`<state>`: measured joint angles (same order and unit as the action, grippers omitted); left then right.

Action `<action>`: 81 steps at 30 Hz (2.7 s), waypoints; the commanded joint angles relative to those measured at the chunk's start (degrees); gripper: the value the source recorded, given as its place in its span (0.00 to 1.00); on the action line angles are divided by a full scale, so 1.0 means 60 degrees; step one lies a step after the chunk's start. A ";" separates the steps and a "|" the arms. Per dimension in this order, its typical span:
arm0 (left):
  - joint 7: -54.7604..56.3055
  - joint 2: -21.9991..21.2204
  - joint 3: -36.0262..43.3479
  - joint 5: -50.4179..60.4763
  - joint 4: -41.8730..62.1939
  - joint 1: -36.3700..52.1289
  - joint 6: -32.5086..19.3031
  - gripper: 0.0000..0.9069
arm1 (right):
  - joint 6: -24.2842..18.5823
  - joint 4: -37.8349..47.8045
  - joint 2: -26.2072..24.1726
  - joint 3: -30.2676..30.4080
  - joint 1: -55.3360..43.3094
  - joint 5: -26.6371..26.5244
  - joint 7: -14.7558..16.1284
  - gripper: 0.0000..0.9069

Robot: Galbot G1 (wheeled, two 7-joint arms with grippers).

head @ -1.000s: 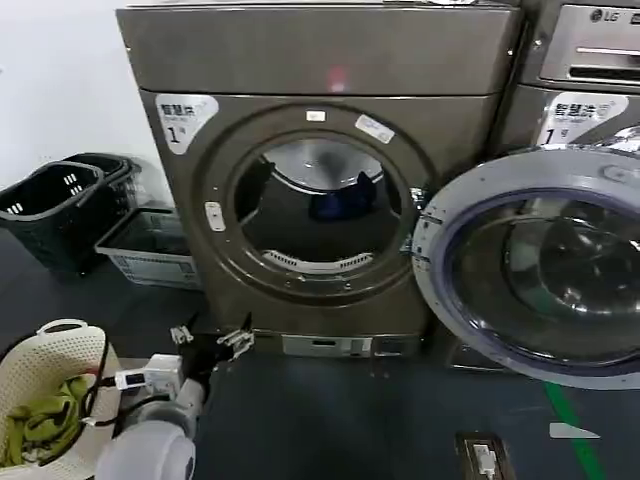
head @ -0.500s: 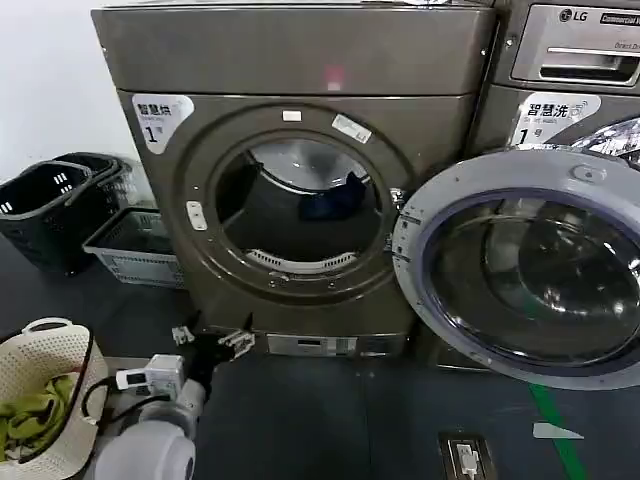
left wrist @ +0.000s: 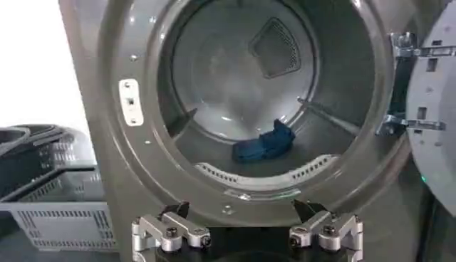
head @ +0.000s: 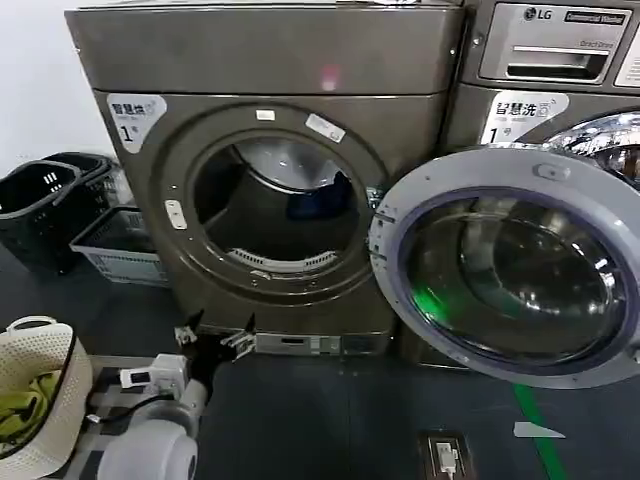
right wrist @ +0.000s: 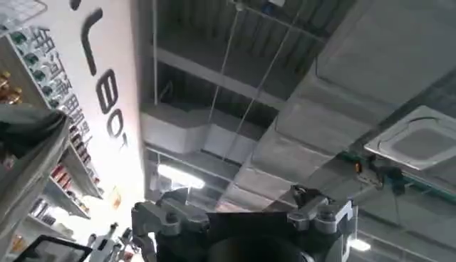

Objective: Grasp the clothes from the dryer.

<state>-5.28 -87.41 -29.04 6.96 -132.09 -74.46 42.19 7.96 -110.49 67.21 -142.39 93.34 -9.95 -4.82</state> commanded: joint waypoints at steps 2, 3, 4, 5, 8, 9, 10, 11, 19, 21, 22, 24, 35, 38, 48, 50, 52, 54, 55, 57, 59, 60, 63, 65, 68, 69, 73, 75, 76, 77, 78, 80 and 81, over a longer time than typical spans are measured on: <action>-0.0046 -0.0006 0.0100 0.0063 0.0007 -0.0001 0.0468 1.00 | -0.0115 0.0115 0.0023 -0.0118 0.0047 -0.0090 -0.0092 1.00; -0.0031 -0.0012 0.0103 0.0053 0.0013 0.0004 0.0468 1.00 | -0.0121 0.0122 0.0024 -0.0123 0.0051 -0.0090 -0.0085 1.00; -0.0032 -0.0018 0.0106 0.0038 0.0020 0.0006 0.0468 1.00 | -0.0116 0.0121 0.0016 -0.0131 0.0063 -0.0096 -0.0086 1.00; -0.0035 -0.0023 0.0122 0.0023 0.0020 0.0004 0.0468 1.00 | -0.0110 0.0120 0.0009 -0.0140 0.0063 -0.0099 -0.0083 1.00; -0.0042 -0.0041 0.0174 0.0022 0.0015 -0.0014 0.0468 1.00 | -0.0091 0.0114 0.0001 -0.0168 0.0068 -0.0106 -0.0070 1.00; -0.0044 -0.0045 0.0182 0.0028 0.0016 -0.0017 0.0468 1.00 | -0.0086 0.0116 0.0003 -0.0170 0.0069 -0.0106 -0.0065 1.00; -0.0046 -0.0043 0.0183 0.0029 0.0024 -0.0029 0.0468 1.00 | -0.0086 0.0113 0.0015 -0.0182 0.0079 -0.0104 -0.0044 1.00; -0.0045 -0.0033 0.0178 0.0032 0.0028 -0.0040 0.0468 1.00 | -0.0085 0.0114 0.0018 -0.0193 0.0085 -0.0103 -0.0048 1.00; -0.0040 -0.0028 0.0252 0.0024 0.0057 0.0006 0.0468 1.00 | -0.0060 0.0110 0.0063 -0.0236 0.0064 -0.0103 -0.0066 1.00; -0.0032 -0.0024 0.0272 0.0010 0.0135 0.0019 0.0468 1.00 | -0.0058 0.0074 0.0105 -0.0217 0.0081 -0.0100 -0.0059 1.00; -0.0031 -0.0020 0.0285 0.0016 0.0176 0.0027 0.0468 1.00 | -0.0051 0.0031 0.0129 -0.0224 0.0072 -0.0102 -0.0060 1.00; -0.0036 -0.0022 0.0305 0.0021 0.0200 0.0055 0.0468 1.00 | -0.0014 0.0017 0.0155 -0.0240 0.0045 -0.0114 -0.0063 1.00; -0.0027 -0.0062 0.0315 -0.0026 0.0459 0.0167 0.0468 1.00 | -0.0025 0.0098 0.0129 -0.0243 0.0051 -0.0110 -0.0057 1.00; -0.0011 -0.0103 0.0319 -0.0020 0.0540 0.0209 0.0468 1.00 | -0.0028 0.0145 0.0126 -0.0305 0.0067 -0.0105 -0.0051 1.00; -0.0004 -0.0102 0.0334 -0.0019 0.0611 0.0332 0.0468 1.00 | -0.0058 0.0332 0.0140 -0.0447 0.0130 -0.0027 -0.0032 1.00; -0.0002 -0.0088 0.0317 -0.0026 0.0614 0.0323 0.0468 1.00 | -0.0059 0.0320 0.0141 -0.0419 0.0151 -0.0019 -0.0012 1.00; -0.0002 -0.0072 0.0311 -0.0029 0.0594 0.0322 0.0468 1.00 | -0.0059 0.0300 0.0144 -0.0396 0.0166 0.0005 -0.0006 1.00; -0.0005 -0.0073 0.0317 -0.0033 0.0593 0.0327 0.0468 1.00 | -0.0057 0.0297 0.0138 -0.0398 0.0153 0.0012 -0.0006 1.00; -0.0006 -0.0076 0.0317 -0.0034 0.0595 0.0327 0.0468 1.00 | -0.0054 0.0288 0.0138 -0.0400 0.0152 0.0014 -0.0007 1.00; -0.0002 -0.0078 0.0322 -0.0028 0.0617 0.0335 0.0468 1.00 | -0.0057 0.0274 0.0147 -0.0407 0.0165 0.0012 -0.0004 1.00; -0.0005 -0.0077 0.0322 -0.0027 0.0619 0.0331 0.0468 1.00 | -0.0055 0.0297 0.0145 -0.0441 0.0161 0.0006 -0.0005 1.00; -0.0005 -0.0072 0.0321 -0.0023 0.0627 0.0327 0.0468 1.00 | -0.0060 0.0320 0.0139 -0.0462 0.0159 0.0007 -0.0005 1.00; -0.0008 -0.0070 0.0319 -0.0024 0.0629 0.0317 0.0468 1.00 | -0.0070 0.0348 0.0148 -0.0488 0.0181 0.0005 -0.0005 1.00; -0.0006 -0.0080 0.0322 -0.0023 0.0629 0.0312 0.0468 1.00 | -0.0070 0.0357 0.0150 -0.0498 0.0178 0.0006 -0.0004 1.00; -0.0005 -0.0081 0.0332 -0.0022 0.0602 0.0297 0.0468 1.00 | -0.0071 0.0363 0.0145 -0.0497 0.0177 0.0005 -0.0003 1.00; -0.0009 -0.0081 0.0329 -0.0021 0.0588 0.0293 0.0468 1.00 | -0.0072 0.0366 0.0143 -0.0494 0.0174 0.0006 -0.0005 1.00; -0.0012 -0.0075 0.0328 -0.0015 0.0566 0.0270 0.0468 1.00 | -0.0074 0.0390 0.0148 -0.0500 0.0165 0.0004 -0.0006 1.00; -0.0012 -0.0077 0.0331 -0.0017 0.0569 0.0265 0.0468 1.00 | -0.0075 0.0401 0.0148 -0.0508 0.0169 0.0006 -0.0003 1.00; 0.0001 -0.0082 0.0336 -0.0024 0.0578 0.0269 0.0468 1.00 | -0.0072 0.0395 0.0148 -0.0508 0.0167 0.0005 -0.0009 1.00; 0.0126 -0.0095 0.0369 -0.0071 0.0576 0.0267 0.0468 1.00 | -0.0069 0.0389 0.0151 -0.0508 0.0166 0.0004 -0.0009 1.00; 0.0206 -0.0105 0.0406 -0.0099 0.0580 0.0266 0.0468 1.00 | -0.0070 0.0385 0.0152 -0.0506 0.0164 0.0004 -0.0007 1.00; 0.0284 -0.0104 0.0450 -0.0111 0.0584 0.0266 0.0468 1.00 | -0.0070 0.0391 0.0154 -0.0504 0.0154 0.0008 -0.0006 1.00; 0.0286 -0.0103 0.0459 -0.0110 0.0586 0.0265 0.0468 1.00 | -0.0071 0.0392 0.0155 -0.0500 0.0147 0.0009 -0.0007 1.00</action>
<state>-4.72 -88.03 -26.63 6.55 -128.62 -72.86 42.19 7.54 -108.11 68.15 -145.40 94.20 -9.91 -4.86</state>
